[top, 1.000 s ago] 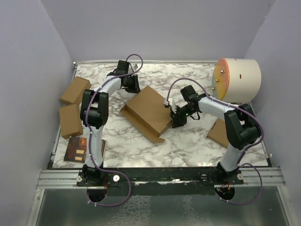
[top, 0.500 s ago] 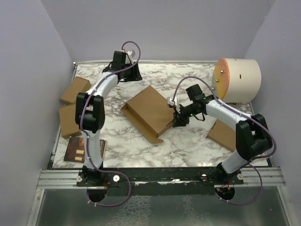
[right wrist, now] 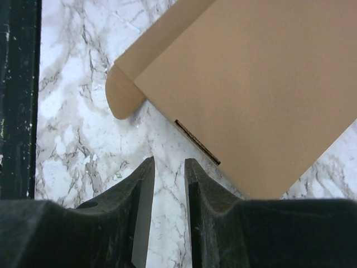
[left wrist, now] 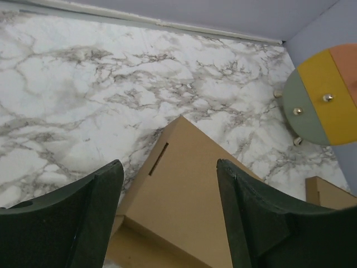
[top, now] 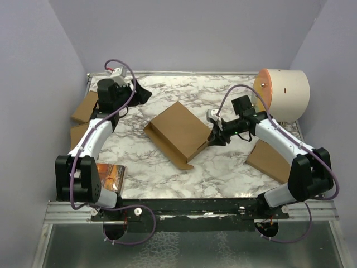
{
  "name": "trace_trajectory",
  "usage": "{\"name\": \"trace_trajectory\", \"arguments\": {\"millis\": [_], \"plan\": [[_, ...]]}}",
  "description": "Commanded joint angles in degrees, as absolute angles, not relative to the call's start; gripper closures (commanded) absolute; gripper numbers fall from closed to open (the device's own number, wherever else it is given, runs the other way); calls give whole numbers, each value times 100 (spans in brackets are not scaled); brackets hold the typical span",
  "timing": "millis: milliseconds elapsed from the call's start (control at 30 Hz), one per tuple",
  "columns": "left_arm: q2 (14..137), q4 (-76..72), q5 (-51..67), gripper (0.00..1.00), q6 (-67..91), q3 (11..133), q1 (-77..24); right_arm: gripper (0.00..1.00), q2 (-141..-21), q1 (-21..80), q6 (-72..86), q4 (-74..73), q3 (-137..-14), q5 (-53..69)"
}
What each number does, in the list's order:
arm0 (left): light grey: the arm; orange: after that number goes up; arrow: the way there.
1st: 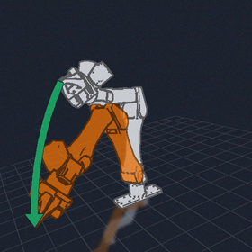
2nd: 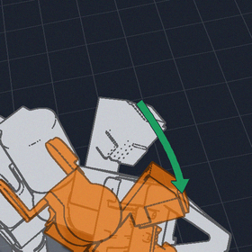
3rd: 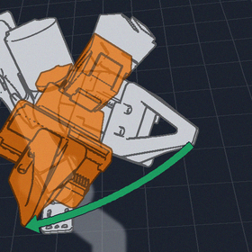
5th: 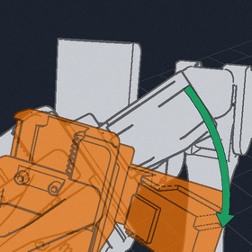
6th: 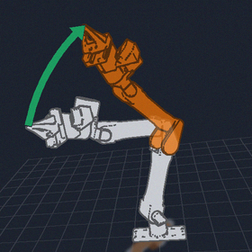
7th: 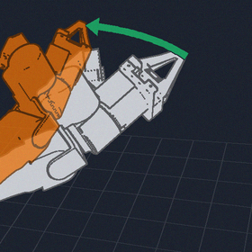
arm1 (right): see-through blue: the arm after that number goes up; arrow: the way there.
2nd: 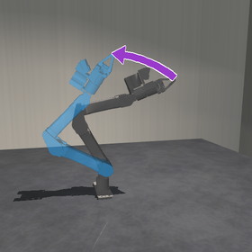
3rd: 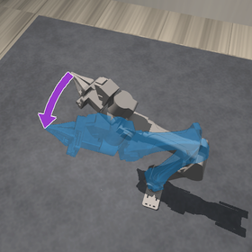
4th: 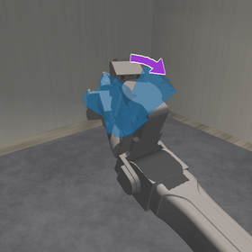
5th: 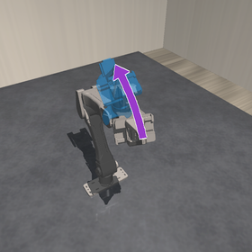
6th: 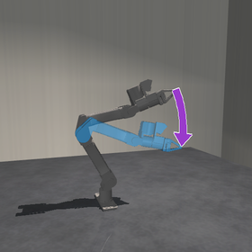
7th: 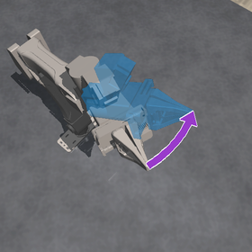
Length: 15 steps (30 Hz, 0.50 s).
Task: Fold the paper box
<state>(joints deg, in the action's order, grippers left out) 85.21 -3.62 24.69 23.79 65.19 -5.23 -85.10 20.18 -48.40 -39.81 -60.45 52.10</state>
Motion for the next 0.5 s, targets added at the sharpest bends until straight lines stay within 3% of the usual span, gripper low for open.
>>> {"name": "trace_trajectory", "arguments": {"millis": [0, 300, 467], "plan": [[7853, -2216, 3448, 26, 3634, 5290, -70, 71, -8145, 2004, -4890, -4077, -6368, 5692], [6647, -2294, 3966, 22, 3602, 4353, -80, 58, -7947, 2004, -4149, -3094, -6503, 6377], [5500, -1942, 3464, 18, 2692, 3749, -806, 48, -8126, 2003, -3955, -2602, -6425, 6922]]}}
